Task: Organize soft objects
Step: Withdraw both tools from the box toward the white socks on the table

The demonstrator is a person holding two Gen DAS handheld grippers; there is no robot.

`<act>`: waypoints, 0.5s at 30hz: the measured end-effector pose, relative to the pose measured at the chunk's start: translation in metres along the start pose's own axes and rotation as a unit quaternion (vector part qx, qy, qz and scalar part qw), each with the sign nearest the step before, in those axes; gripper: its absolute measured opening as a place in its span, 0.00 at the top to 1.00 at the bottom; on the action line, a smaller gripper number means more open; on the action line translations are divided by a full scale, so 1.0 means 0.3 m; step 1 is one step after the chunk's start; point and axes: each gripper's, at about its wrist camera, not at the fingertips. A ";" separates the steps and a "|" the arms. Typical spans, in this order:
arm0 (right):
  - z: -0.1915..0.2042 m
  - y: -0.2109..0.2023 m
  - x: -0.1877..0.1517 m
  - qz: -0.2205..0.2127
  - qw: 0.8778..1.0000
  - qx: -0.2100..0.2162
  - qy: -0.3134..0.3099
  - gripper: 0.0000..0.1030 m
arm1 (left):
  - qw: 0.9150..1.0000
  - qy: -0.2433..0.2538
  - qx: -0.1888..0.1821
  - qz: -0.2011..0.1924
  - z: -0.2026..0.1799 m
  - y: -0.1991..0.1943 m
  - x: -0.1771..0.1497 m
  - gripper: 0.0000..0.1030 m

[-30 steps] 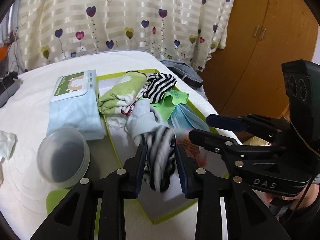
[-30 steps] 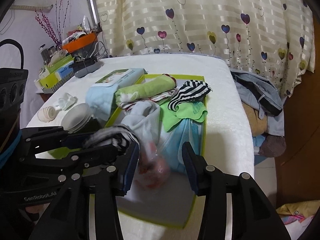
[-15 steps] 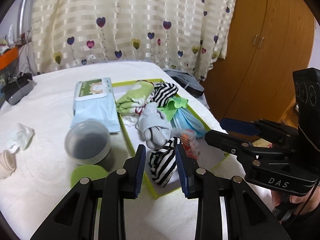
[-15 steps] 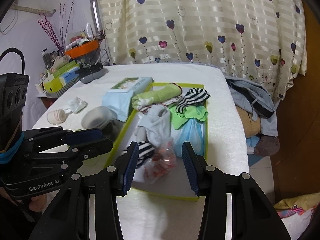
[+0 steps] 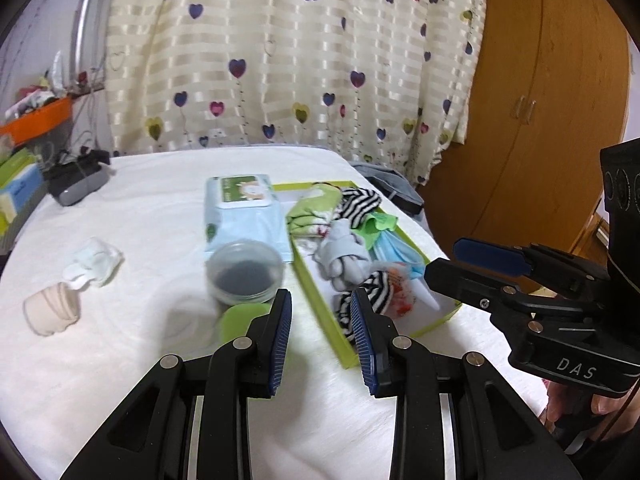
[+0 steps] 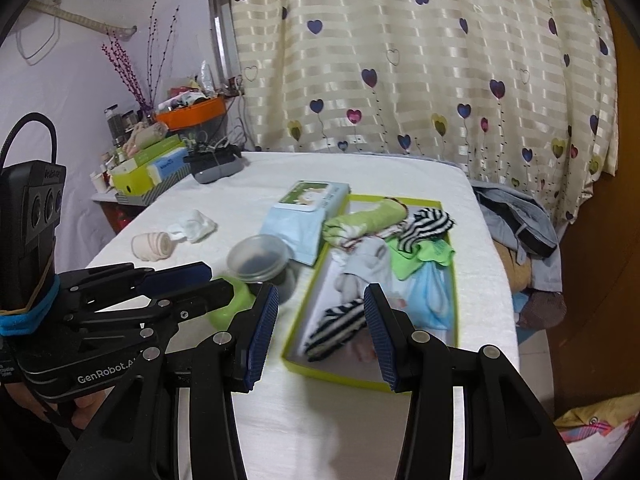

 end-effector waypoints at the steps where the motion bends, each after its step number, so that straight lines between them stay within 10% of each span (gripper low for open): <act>1: 0.012 -0.002 0.001 -0.001 1.000 0.002 0.000 0.55 | 1.000 -0.003 0.005 -0.002 0.012 -0.015 -0.005 0.72; 15: 0.126 -0.006 0.008 -0.002 1.000 0.022 -0.016 0.55 | 0.999 -0.033 0.032 -0.013 0.110 -0.095 -0.047 0.72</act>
Point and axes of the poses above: each gripper's, at about its wrist camera, not at the fingertips, and y roughly the way its jaws point, z to its left, x to its top, and after that the axes turned 12 degrees about -x, right-handed
